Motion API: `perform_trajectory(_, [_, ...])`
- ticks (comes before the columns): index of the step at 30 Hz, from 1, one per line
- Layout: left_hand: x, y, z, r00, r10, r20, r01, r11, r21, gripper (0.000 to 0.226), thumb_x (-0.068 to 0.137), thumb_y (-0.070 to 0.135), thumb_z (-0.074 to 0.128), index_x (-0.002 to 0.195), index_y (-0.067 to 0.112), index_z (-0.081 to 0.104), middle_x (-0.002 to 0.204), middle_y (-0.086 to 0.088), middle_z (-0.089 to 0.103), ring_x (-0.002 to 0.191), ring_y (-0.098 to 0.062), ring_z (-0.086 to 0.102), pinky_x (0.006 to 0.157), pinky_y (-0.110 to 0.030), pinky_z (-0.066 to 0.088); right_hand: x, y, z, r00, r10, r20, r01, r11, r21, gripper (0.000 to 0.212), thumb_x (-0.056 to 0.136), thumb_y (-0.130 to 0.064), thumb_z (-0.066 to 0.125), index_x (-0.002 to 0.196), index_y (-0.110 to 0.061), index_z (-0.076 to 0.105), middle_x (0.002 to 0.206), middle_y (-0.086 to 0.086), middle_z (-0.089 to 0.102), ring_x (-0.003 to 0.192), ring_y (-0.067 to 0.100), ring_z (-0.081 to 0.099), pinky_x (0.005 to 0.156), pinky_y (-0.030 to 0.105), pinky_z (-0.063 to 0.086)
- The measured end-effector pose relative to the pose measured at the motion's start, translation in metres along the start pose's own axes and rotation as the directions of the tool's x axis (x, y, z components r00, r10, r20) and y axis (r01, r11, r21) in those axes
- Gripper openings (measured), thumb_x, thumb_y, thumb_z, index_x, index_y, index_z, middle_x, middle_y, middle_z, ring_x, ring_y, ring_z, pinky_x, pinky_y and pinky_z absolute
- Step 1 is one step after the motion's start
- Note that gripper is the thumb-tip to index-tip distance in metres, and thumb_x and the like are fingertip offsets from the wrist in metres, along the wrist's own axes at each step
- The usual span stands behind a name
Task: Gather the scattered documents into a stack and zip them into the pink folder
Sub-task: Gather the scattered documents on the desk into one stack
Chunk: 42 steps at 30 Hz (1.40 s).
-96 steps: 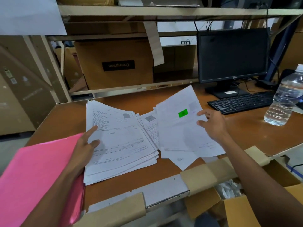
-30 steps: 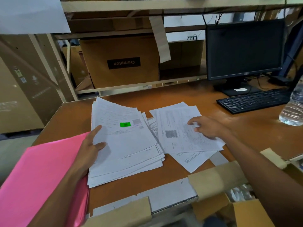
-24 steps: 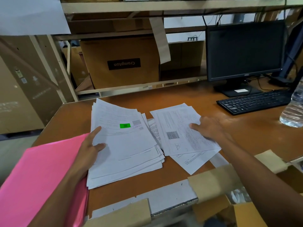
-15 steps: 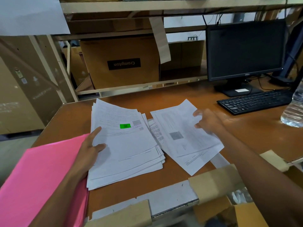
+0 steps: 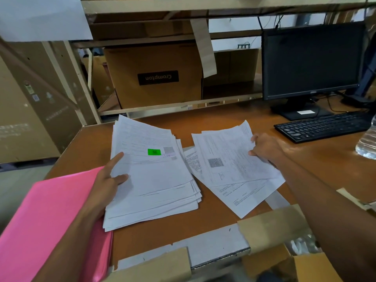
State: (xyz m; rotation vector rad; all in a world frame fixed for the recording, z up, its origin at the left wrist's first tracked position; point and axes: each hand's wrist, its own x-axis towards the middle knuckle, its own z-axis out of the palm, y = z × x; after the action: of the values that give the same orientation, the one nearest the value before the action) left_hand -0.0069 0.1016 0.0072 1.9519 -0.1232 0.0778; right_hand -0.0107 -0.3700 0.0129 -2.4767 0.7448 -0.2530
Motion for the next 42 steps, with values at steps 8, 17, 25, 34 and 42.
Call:
perform_trajectory(8, [0.000, -0.004, -0.023, 0.995, -0.025, -0.097, 0.024, 1.000, -0.004, 0.065, 0.096, 0.001, 0.062, 0.149, 0.036, 0.047, 0.145, 0.010, 0.044, 0.137, -0.023, 0.043, 0.105, -0.037, 0.038, -0.013, 0.011, -0.011, 0.974, -0.223, -0.042, 0.227, 0.957, 0.179, 0.033, 0.088, -0.005, 0.075, 0.098, -0.032, 0.057, 0.102, 0.001, 0.063, 0.089, 0.022, 0.064, 0.060, 0.029, 0.048])
perform_trajectory(17, [-0.002, -0.002, -0.022, 0.994, -0.034, -0.101, 0.034, 0.999, -0.003, 0.064, 0.097, 0.001, 0.060, 0.150, 0.034, 0.046, 0.156, 0.002, 0.041, 0.141, -0.026, 0.038, 0.103, -0.034, 0.034, -0.038, -0.001, 0.003, 0.953, -0.274, 0.126, 0.282, 0.958, -0.051, 0.034, 0.098, -0.031, 0.064, 0.131, -0.026, 0.056, 0.128, 0.002, 0.061, 0.108, 0.020, 0.059, 0.086, 0.035, 0.051])
perform_trajectory(25, [-0.005, 0.000, -0.019, 0.994, -0.025, -0.107, 0.022, 0.999, -0.029, 0.065, 0.097, 0.001, 0.059, 0.150, 0.035, 0.046, 0.157, 0.003, 0.040, 0.140, -0.026, 0.040, 0.104, -0.036, 0.037, -0.054, -0.011, 0.003, 0.952, -0.183, 0.246, 0.211, 0.973, -0.093, 0.070, 0.079, -0.045, 0.083, 0.138, -0.024, 0.051, 0.137, -0.001, 0.057, 0.119, 0.023, 0.056, 0.096, 0.041, 0.048])
perform_trajectory(34, [-0.013, 0.006, -0.011, 0.996, 0.008, -0.090, -0.015, 0.997, -0.077, 0.065, 0.098, -0.002, 0.056, 0.152, 0.032, 0.044, 0.146, 0.009, 0.043, 0.133, -0.017, 0.041, 0.101, -0.029, 0.032, -0.056, -0.004, -0.022, 0.991, -0.079, -0.104, 0.105, 0.955, 0.279, 0.023, 0.077, -0.013, 0.088, 0.090, -0.021, 0.071, 0.117, 0.004, 0.065, 0.100, 0.031, 0.066, 0.066, 0.033, 0.054])
perform_trajectory(42, [-0.013, 0.006, 0.014, 0.995, 0.051, 0.081, -0.049, 0.998, -0.028, 0.064, 0.099, 0.004, 0.058, 0.153, 0.035, 0.041, 0.149, 0.008, 0.044, 0.131, -0.017, 0.045, 0.110, -0.039, 0.038, -0.046, -0.004, -0.050, 0.973, -0.109, -0.205, 0.217, 0.743, 0.633, 0.017, 0.087, -0.024, 0.078, 0.100, -0.035, 0.073, 0.124, -0.005, 0.064, 0.109, 0.023, 0.061, 0.096, 0.052, 0.052])
